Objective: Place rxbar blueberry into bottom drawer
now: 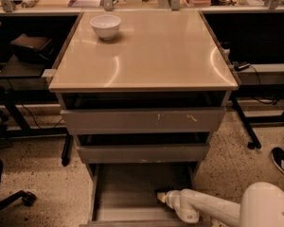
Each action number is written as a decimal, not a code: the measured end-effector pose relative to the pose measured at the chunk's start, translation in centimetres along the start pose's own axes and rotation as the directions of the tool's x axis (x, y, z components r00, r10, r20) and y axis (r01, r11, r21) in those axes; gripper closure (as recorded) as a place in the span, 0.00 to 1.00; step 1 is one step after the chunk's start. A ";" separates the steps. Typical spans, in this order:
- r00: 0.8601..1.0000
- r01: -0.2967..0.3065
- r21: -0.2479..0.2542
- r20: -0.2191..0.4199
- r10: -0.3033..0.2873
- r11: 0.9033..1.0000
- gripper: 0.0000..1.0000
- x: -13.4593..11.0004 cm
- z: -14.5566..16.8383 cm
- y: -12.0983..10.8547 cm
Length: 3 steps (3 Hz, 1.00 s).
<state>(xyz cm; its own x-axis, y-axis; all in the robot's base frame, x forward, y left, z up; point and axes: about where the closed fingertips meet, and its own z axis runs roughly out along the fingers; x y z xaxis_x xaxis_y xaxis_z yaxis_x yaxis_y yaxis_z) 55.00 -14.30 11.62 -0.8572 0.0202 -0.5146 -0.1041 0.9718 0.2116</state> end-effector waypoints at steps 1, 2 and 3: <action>1.000 -0.008 0.006 -0.004 0.008 1.000 1.00 0.0 0.3 -0.6; 1.000 -0.008 0.006 -0.004 0.008 1.000 0.81 0.0 0.3 -0.6; 1.000 -0.008 0.006 -0.004 0.008 1.000 0.58 0.0 0.3 -0.6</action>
Offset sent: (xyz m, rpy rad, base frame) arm 0.0020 -0.0052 -0.0034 -0.0010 0.0055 -0.0090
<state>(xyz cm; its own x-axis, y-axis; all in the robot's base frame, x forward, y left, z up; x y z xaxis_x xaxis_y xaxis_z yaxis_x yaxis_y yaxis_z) 55.20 -14.82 11.28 -0.8598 0.0274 -0.5099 -0.0942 0.9729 0.2112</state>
